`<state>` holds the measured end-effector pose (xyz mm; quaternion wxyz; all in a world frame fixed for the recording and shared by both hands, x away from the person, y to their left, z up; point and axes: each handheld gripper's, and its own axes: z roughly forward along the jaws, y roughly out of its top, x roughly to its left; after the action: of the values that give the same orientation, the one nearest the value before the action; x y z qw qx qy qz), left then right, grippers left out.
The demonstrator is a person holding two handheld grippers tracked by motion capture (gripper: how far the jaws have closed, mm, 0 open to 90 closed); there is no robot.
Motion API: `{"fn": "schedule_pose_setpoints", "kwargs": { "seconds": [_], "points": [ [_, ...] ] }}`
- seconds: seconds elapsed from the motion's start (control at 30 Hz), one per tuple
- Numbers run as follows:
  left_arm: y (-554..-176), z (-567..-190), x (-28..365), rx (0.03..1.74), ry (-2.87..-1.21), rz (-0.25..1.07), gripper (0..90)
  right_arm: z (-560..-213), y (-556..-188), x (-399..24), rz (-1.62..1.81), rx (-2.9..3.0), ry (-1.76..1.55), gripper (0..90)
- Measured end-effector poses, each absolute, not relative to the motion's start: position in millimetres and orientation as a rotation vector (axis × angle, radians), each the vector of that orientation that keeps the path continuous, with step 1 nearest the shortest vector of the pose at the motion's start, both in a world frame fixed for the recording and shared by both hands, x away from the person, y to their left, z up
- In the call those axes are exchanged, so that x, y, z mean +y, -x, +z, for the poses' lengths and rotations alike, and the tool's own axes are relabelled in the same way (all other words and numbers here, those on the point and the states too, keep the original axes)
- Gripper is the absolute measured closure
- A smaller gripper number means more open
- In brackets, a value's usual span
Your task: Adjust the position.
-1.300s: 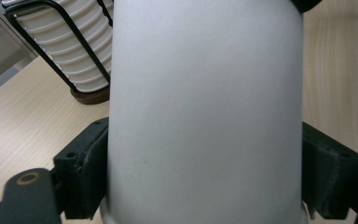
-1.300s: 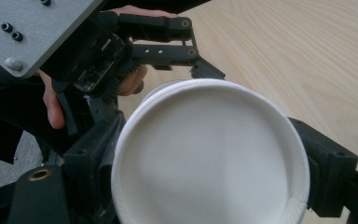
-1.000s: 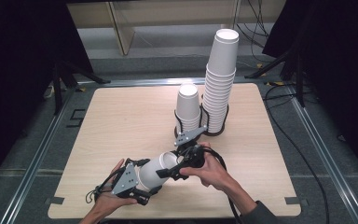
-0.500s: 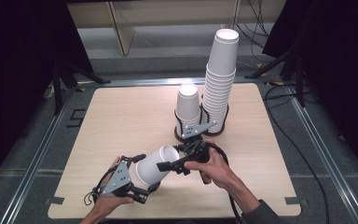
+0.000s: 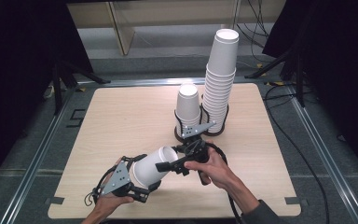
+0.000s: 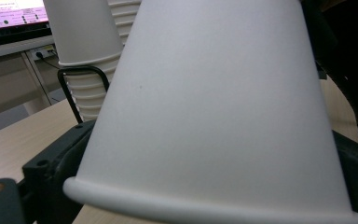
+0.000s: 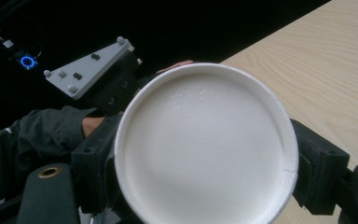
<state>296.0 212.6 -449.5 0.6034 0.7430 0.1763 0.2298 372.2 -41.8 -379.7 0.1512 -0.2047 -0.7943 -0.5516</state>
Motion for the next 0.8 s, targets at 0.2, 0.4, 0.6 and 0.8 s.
{"fn": "schedule_pose_setpoints", "kwargs": {
  "seconds": [0.2, 0.4, 0.6, 0.8],
  "points": [
    [-296.0, -449.7, 212.1, 0.405, -1.695, 0.522, 3.9, -382.5, -373.4, -43.2, -1.579, -2.242, 0.587, 24.1],
    [-297.3, -449.2, 213.3, 0.397, -1.718, 0.505, 6.9, -383.9, -374.7, -44.1, -1.565, -2.260, 0.578, 23.9],
    [-297.5, -447.3, 214.4, 0.404, -1.752, 0.508, 10.9, -385.7, -377.3, -45.2, -1.563, -2.263, 0.573, 22.6],
    [-298.2, -447.2, 214.7, 0.415, -1.777, 0.504, 13.2, -382.5, -376.5, -45.7, -1.552, -2.343, 0.566, 18.1]
  ]
}}
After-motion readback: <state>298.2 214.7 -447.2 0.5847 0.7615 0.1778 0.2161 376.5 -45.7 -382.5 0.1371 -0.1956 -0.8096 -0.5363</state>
